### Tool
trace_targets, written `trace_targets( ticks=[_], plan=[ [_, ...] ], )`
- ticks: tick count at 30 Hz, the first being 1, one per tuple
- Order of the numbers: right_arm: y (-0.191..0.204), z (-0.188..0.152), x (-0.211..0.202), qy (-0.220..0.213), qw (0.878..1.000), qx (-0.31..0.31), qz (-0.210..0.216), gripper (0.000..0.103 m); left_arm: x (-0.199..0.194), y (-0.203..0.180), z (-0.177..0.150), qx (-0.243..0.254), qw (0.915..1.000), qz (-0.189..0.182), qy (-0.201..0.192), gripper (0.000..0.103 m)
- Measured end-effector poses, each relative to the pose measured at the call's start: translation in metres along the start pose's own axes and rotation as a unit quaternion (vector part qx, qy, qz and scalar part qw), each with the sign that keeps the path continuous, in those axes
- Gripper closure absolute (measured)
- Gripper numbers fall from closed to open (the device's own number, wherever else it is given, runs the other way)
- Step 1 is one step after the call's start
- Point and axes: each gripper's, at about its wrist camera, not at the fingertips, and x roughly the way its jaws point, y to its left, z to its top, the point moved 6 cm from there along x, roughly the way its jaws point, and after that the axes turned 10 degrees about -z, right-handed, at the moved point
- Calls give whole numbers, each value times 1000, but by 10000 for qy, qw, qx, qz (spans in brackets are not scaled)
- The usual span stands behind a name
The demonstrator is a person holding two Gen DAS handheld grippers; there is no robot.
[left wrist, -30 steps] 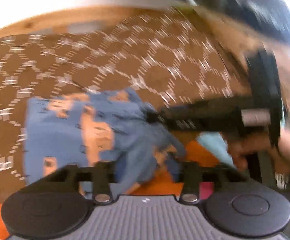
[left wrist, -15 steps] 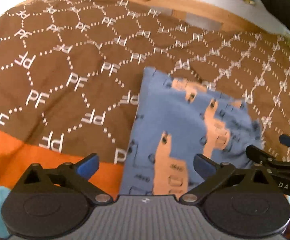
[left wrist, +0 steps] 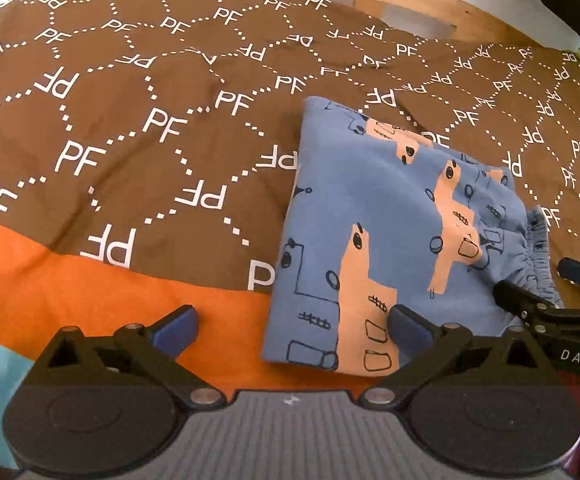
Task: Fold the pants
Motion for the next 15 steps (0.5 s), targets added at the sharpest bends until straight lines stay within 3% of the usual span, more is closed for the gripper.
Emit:
trace_targets(
  ticks=[12, 15],
  plan=[
    [-8, -3, -18, 436, 9990, -66, 27, 1, -2, 1, -5, 146, 9999, -31, -40, 0],
    [-11, 1, -24, 515, 9986, -74, 61, 1, -7, -1, -6, 134, 9997, -95, 193, 0]
  ],
)
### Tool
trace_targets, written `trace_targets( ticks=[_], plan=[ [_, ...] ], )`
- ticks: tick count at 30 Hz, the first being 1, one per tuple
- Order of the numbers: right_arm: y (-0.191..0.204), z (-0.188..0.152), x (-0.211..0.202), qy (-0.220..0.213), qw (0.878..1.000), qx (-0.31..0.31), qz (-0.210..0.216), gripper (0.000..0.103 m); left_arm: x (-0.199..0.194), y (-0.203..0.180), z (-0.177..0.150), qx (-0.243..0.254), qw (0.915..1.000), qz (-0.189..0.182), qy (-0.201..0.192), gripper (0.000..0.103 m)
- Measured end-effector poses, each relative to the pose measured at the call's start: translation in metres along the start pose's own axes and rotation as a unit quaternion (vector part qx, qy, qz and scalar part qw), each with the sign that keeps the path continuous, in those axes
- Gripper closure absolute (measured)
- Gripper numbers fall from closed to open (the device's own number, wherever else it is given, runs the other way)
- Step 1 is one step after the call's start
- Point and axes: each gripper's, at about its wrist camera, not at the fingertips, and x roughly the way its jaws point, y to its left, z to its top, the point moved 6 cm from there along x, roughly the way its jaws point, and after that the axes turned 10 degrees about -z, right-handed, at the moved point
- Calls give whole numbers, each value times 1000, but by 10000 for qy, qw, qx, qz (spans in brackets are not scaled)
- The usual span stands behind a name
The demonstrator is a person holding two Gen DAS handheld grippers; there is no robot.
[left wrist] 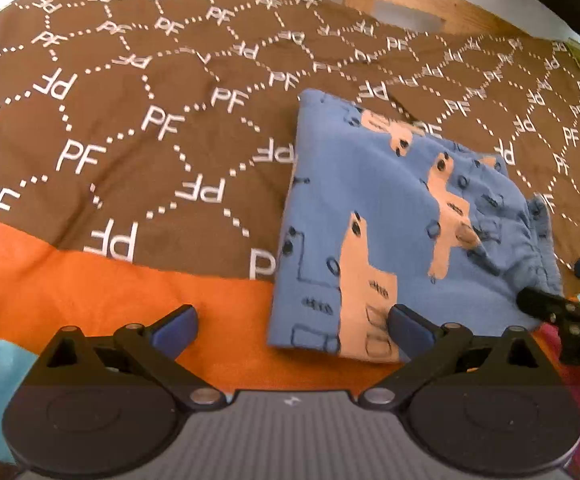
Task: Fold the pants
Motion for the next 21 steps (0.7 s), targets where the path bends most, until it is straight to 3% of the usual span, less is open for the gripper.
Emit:
trace_targets(
  ticks=[3, 5, 7, 11, 13, 17, 19, 21],
  plan=[
    [-7, 5, -10, -256, 9995, 171, -22, 1, -7, -8, -1, 187, 9991, -261, 267, 0],
    [-11, 10, -18, -618, 9976, 280, -154, 1, -14, -14, 1, 409, 9982, -380, 216, 0],
    [-16, 18, -25, -1069, 9929, 376, -373, 1, -24, -19, 9, 727, 9967, -318, -147, 0],
    [-24, 27, -22, -1720, 9796, 453, -940, 1, -33, -25, 45, 1180, 9873, 145, -1049, 0],
    [-24, 34, -6, -1771, 9788, 305, -979, 1, -23, -28, 67, 1444, 9804, 362, -1293, 0],
    [-18, 43, 17, -1803, 9809, -27, -726, 1, 6, -29, 98, 1828, 9713, 548, -1422, 0],
    [-14, 41, 25, -1786, 9799, -209, -864, 1, 22, -26, 108, 1871, 9698, 626, -1435, 0],
    [-14, 36, 35, -1618, 9805, -275, -1080, 1, 43, -18, 112, 1860, 9685, 982, -1333, 0]
  ],
)
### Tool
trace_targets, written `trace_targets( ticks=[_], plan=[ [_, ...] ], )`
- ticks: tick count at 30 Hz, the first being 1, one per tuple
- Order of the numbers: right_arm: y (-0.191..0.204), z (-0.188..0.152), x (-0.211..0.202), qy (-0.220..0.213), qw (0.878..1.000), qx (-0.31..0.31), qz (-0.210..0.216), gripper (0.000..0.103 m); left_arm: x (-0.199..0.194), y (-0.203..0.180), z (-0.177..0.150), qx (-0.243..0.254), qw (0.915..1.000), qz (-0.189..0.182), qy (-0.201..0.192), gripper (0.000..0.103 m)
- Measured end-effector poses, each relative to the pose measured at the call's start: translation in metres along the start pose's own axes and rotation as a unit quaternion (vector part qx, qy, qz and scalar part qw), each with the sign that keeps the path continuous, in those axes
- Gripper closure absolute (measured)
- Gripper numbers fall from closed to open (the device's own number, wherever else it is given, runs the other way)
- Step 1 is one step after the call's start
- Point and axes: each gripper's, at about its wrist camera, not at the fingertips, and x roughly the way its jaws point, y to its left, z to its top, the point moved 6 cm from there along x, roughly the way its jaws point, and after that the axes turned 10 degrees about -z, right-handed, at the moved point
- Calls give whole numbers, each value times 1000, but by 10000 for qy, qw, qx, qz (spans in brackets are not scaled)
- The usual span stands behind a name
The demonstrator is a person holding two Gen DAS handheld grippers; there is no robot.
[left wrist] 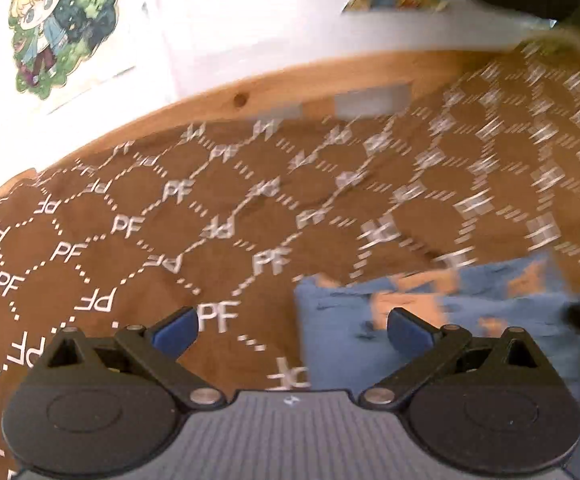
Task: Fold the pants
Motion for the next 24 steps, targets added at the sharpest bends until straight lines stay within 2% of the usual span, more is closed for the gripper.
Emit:
trace_targets(
  ticks=[2, 4, 6, 9, 12, 13, 15, 17, 18, 20, 21, 24],
  plan=[
    [-6, -3, 4, 62, 9999, 73, -67, 1, 22, 5, -8, -9, 9994, 318, 163, 0],
    [-13, -6, 10, 198, 9995, 186, -182, 1, 32, 12, -16, -245, 9990, 367, 71, 0],
    [-17, -9, 14, 352, 9989, 312, -48, 1, 38, 18, -19, -554, 9980, 290, 67, 0],
    [-19, -7, 8, 257, 9990, 360, -61, 1, 27, 21, -17, -629, 9975, 305, 121, 0],
    [-16, 1, -9, -44, 9992, 381, -66, 1, 6, 22, -11, -786, 9962, 341, 151, 0],
    [-14, 5, -15, -155, 9990, 408, 20, 1, -4, 20, -11, -859, 9959, 249, 134, 0],
    [-6, 12, -26, -358, 9983, 398, 223, 1, -18, 13, -15, -1061, 9939, -212, 212, 0],
    [5, 14, -33, -424, 9985, 163, 322, 1, -22, 4, -27, -1261, 9880, -713, 538, 0],
    [12, 13, -34, -379, 9987, -20, 337, 1, -19, -1, -34, -1300, 9853, -832, 735, 0],
    [29, 2, -28, -27, 9978, -567, 340, 1, -13, -6, -49, -1311, 9818, -856, 1070, 0],
    [36, -5, -23, 177, 9959, -823, 329, 1, -14, -5, -51, -1374, 9815, -884, 1001, 0],
    [37, -6, -26, 113, 9955, -903, 282, 1, -16, 0, -51, -1556, 9775, -950, 1063, 0]
  ],
)
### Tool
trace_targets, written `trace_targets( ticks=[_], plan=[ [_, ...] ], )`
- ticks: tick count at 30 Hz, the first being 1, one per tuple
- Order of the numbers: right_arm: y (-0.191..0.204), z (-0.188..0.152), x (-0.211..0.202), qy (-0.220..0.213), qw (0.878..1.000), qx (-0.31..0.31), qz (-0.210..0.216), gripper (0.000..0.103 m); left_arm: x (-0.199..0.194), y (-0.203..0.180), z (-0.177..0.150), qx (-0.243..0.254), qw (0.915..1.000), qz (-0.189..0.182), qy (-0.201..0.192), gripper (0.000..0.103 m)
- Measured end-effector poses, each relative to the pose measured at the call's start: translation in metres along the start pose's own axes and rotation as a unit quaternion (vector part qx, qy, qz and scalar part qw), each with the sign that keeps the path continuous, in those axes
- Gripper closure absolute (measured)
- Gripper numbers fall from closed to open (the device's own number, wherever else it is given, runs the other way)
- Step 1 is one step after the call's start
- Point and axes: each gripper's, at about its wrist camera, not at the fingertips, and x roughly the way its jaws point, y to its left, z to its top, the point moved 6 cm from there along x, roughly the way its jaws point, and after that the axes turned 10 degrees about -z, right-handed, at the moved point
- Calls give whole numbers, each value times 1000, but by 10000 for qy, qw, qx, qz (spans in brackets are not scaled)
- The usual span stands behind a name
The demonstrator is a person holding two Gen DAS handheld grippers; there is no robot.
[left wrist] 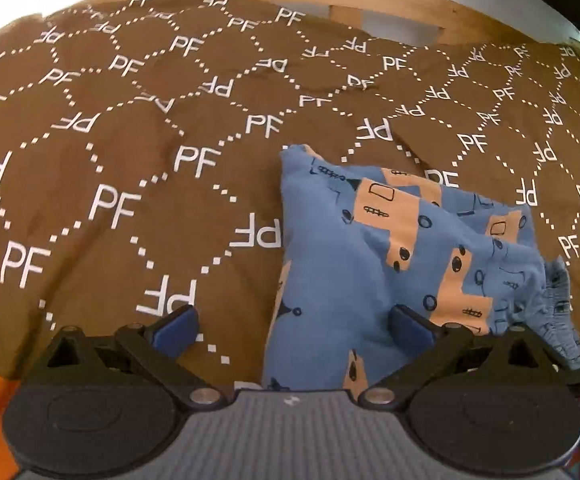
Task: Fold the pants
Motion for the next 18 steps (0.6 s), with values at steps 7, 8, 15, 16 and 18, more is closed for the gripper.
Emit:
trace_targets(
  ticks=[7, 8, 15, 16, 18],
  plan=[
    [-4, 4, -37, -159, 9995, 191, 204, 1, -32, -3, -24, -392, 9987, -328, 46, 0],
    [0, 3, -39, -119, 9995, 118, 261, 1, -33, -3, -32, -358, 9985, -393, 98, 0],
    [22, -12, -26, 145, 9990, -179, 382, 1, -40, -4, -60, 182, 9987, -428, -205, 0],
    [19, -13, -24, 210, 9988, -30, 451, 1, -40, -2, -60, 120, 9986, -474, -204, 0],
    [15, -16, -22, 321, 9977, 208, 563, 1, -40, -1, -60, 92, 9984, -519, -227, 0]
  ],
)
